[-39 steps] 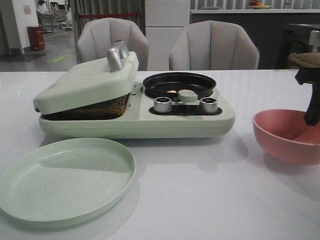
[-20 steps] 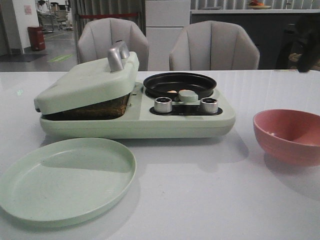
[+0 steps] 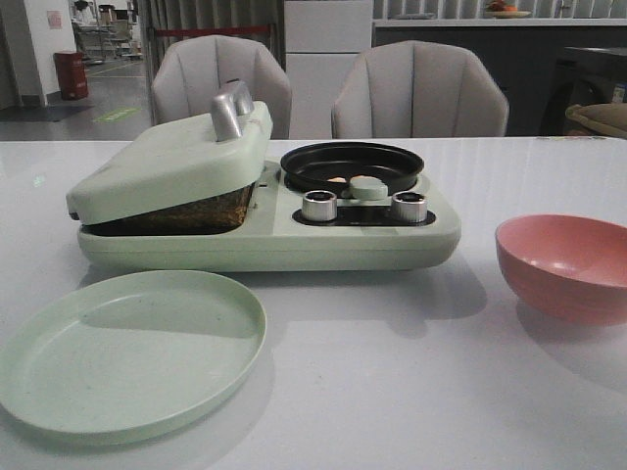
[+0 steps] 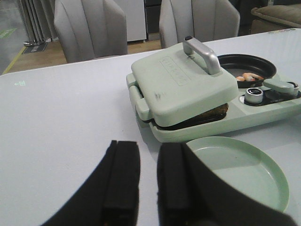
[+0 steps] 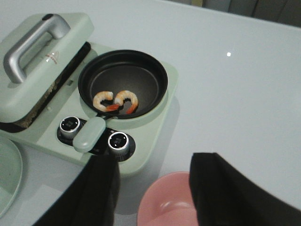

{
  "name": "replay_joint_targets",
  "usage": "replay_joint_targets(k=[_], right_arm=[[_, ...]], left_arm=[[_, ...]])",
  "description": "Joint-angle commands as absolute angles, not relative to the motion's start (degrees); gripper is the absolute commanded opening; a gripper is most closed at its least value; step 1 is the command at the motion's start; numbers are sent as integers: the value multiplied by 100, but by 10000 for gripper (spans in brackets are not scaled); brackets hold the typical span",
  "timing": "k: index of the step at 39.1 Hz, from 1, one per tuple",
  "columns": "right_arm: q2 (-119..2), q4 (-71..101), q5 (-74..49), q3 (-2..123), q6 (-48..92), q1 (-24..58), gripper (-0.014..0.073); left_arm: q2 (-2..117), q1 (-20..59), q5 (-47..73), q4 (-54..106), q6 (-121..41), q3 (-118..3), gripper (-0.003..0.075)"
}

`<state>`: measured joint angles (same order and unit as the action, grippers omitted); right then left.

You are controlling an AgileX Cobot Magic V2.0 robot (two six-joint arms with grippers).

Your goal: Make breakfast with bread and shrimp

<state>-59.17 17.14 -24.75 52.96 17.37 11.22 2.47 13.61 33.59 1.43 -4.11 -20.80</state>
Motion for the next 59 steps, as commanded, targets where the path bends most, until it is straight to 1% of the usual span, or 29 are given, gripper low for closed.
replay_joint_targets(k=[1,6,15,21,27,36,39,46,49,59], right_arm=[[-5345,1897,-1492,4969,1782,1248,456],[-4702,2070,-761,4159,1782,1525,456],[-3130,2161,292,2685,1775,1941,456],[-2079,2156,381,1949,1775,2003,456],[-1338,2156,326,1486,1775,2003,456],[-1104,2156,330,1245,1775,2003,451],[-1104,2156,343,1245,1775,2003,403],[-1104,2156,381,1245,1775,2003,120],[-1104,2156,381,1245,1775,2003,153],[-1104,2162,376,1245,1775,2003,150]], left_arm=[[321,1370,2881,209,-347,-2224,206],[321,1370,2881,209,-347,-2224,206],[321,1370,2881,209,-347,-2224,206],[321,1370,2881,209,-347,-2224,206],[321,1370,2881,209,-347,-2224,206],[321,1370,2881,209,-347,-2224,206],[321,1370,2881,209,-347,-2224,206],[321,1370,2881,209,-347,-2224,206],[321,1370,2881,209,-347,-2224,206],[321,1370,2881,209,-347,-2224,206]])
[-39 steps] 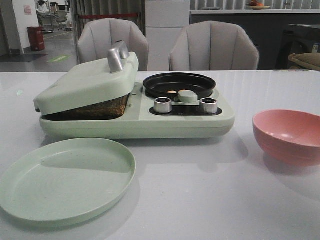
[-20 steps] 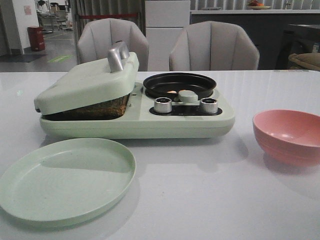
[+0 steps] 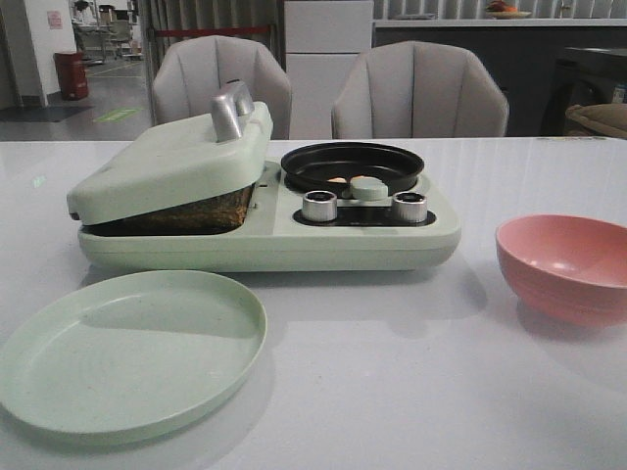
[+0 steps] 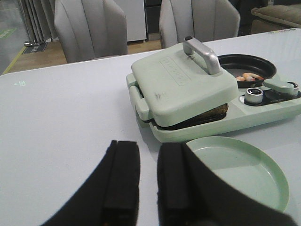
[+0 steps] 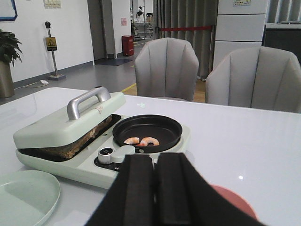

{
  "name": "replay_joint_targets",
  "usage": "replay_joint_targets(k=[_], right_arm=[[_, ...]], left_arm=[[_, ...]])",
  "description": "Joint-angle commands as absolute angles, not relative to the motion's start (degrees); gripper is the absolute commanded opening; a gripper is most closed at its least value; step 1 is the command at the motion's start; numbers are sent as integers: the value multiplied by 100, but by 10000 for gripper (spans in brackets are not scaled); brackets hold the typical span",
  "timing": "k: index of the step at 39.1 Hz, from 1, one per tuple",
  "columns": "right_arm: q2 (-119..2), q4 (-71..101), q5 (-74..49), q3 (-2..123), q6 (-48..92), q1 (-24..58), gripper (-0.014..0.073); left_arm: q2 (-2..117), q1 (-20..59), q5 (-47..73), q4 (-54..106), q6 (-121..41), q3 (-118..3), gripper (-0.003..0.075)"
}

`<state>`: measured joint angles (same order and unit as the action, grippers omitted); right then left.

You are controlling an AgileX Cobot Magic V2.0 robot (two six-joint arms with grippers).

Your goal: Make breakfast with bread and shrimp

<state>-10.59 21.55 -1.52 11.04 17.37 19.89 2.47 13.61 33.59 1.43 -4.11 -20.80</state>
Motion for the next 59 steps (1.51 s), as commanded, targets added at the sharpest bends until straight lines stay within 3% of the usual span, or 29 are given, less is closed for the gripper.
replay_joint_targets(k=[1,38,51,59], right_arm=[[-1104,2162,376,1245,1775,2003,150],[-1104,2162,376,1245,1775,2003,150],[-1104,2162,376,1245,1775,2003,150],[-1104,2162,376,1245,1775,2003,150]], left_arm=[[321,1370,2881,209,-347,-2224,206],[321,1380,2739,209,-347,-2179,206],[321,947,466,191,-347,-972,206],[287,716,-73,117,-51,-362,206]])
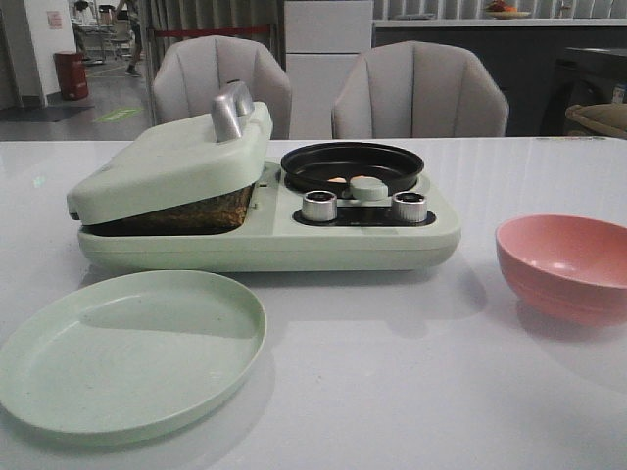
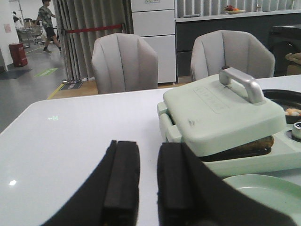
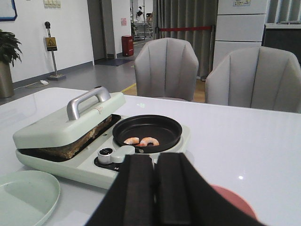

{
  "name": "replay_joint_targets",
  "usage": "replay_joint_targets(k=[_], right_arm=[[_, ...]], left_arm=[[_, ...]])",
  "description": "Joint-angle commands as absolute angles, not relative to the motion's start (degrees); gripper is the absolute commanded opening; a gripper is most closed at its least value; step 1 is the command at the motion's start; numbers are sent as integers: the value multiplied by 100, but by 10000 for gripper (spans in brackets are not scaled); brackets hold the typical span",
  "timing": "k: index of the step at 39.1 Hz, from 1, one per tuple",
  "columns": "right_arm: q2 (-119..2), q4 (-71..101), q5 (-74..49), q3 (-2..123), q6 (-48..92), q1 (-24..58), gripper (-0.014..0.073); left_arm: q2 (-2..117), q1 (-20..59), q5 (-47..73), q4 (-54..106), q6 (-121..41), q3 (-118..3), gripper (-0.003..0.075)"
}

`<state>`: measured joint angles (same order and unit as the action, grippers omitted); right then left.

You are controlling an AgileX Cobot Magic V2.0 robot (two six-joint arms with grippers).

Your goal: Make breakfast with bread and shrimp

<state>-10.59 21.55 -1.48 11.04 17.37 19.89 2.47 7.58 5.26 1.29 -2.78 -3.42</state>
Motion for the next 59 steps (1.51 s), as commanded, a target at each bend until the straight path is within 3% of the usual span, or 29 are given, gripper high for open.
replay_joint_targets(k=[1,10,59], right_arm=[[-1104,2162,376,1245,1775,2003,150],[-1104,2162,376,1245,1775,2003,150],[-1110,2162,376,1245,1775,2003,150]], left_arm=[[237,701,-73,81,0,-323,206],[-133,668,-377,-41,434,156,206],[-123,668,-401,-87,434,156,206]])
